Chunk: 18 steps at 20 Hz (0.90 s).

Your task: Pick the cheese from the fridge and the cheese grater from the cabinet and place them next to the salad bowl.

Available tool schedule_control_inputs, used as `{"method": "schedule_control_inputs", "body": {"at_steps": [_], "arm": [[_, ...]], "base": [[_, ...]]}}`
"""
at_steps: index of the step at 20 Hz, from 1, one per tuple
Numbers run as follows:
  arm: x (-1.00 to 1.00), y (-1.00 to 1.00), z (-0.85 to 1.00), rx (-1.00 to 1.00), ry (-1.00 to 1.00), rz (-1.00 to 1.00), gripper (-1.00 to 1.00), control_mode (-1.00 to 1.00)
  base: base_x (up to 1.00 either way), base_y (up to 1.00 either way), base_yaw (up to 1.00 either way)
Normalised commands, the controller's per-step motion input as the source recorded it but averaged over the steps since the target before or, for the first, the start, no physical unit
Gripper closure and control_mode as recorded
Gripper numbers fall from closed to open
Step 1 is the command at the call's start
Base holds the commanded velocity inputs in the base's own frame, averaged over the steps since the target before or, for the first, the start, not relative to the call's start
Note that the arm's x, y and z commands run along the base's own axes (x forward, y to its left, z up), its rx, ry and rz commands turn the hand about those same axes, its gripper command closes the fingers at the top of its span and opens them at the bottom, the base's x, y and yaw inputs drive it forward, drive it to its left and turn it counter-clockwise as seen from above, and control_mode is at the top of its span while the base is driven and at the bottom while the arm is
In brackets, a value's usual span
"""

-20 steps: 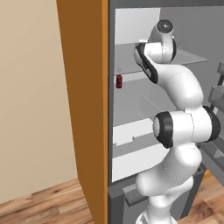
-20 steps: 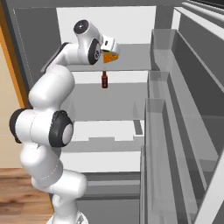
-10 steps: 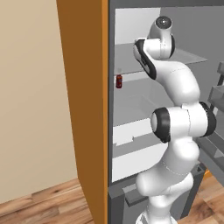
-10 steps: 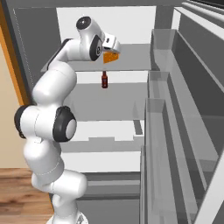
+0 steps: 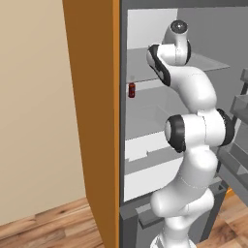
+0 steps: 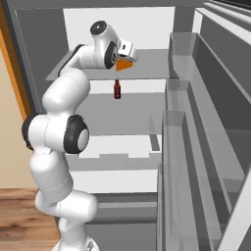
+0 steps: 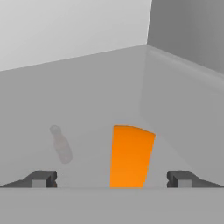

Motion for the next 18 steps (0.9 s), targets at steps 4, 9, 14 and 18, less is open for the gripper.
{"method": "schedule_control_inputs", "body": {"at_steps": [4, 9, 14, 18], "arm": [[0.06, -0.24, -0.16, 0.04, 0.03, -0.02, -1.00, -1.00], [0.16, -0.03, -0.27, 0.01, 0.05, -0.03, 1.00, -1.00], [0.09, 0.00, -0.40, 0.00, 0.06, -0.04, 1.00, -1.00], [-0.07, 0.00, -0.53, 0.00, 0.02, -0.02, 1.00, -1.00]], "base": [[0.00, 0.00, 0.00], [0.00, 0.00, 0.00], [0.00, 0.00, 0.00], [0.00, 0.00, 0.00]]}}
